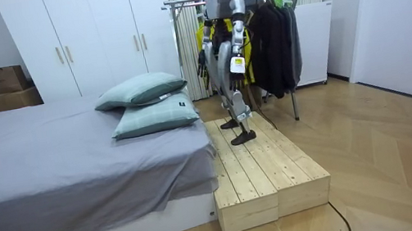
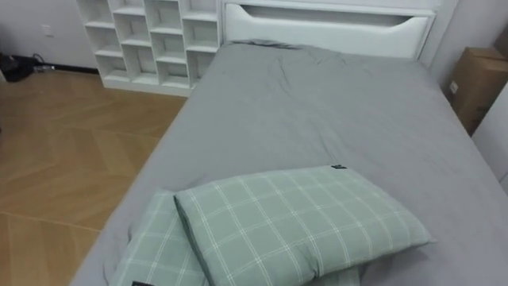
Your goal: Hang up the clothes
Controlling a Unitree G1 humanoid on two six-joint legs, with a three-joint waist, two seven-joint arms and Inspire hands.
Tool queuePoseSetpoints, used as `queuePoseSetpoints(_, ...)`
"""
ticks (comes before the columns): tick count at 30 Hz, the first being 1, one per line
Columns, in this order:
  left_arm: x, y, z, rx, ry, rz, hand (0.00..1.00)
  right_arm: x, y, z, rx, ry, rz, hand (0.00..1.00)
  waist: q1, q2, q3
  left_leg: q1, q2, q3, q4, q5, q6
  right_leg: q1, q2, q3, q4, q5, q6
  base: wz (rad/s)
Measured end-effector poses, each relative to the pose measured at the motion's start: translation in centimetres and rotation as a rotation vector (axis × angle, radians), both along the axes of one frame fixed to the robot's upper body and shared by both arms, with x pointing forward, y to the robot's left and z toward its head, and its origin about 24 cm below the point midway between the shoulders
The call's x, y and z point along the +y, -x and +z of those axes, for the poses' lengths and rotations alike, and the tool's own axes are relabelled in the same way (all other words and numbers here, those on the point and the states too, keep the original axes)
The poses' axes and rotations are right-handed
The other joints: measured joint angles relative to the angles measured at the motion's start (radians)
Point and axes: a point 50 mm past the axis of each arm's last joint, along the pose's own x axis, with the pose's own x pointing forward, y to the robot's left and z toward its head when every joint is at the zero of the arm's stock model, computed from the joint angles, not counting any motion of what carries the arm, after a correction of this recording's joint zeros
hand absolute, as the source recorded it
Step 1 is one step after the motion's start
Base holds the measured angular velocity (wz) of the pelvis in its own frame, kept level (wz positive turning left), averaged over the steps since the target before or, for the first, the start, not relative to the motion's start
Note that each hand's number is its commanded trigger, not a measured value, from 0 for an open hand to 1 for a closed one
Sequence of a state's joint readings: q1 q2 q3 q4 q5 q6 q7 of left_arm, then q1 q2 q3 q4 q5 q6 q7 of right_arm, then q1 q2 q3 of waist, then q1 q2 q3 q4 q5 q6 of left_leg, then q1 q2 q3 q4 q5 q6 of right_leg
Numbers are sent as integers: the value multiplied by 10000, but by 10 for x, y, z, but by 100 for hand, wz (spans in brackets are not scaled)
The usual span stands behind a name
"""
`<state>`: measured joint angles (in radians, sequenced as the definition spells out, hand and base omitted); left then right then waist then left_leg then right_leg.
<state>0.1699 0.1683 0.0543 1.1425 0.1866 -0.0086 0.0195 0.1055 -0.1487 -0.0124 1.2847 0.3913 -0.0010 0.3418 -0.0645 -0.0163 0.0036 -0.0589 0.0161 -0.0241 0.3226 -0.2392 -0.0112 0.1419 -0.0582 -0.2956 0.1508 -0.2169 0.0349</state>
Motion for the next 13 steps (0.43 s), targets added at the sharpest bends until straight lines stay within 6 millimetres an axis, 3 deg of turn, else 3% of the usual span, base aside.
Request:
queuePoseSetpoints(2,-1,1,0,23,59,26,0,-1,1,0,45,25,34,0,106,33,3,111,14,110,-104,3,-5,10,1,197,3,0,0,-18)
queuePoseSetpoints(13,-2,1,-1,11,-17,13,0,-1,2,0,104,47,176,0,169,28,29,350,19,199,-434,13,-17,19,-6,288,30,14,-14,-3)
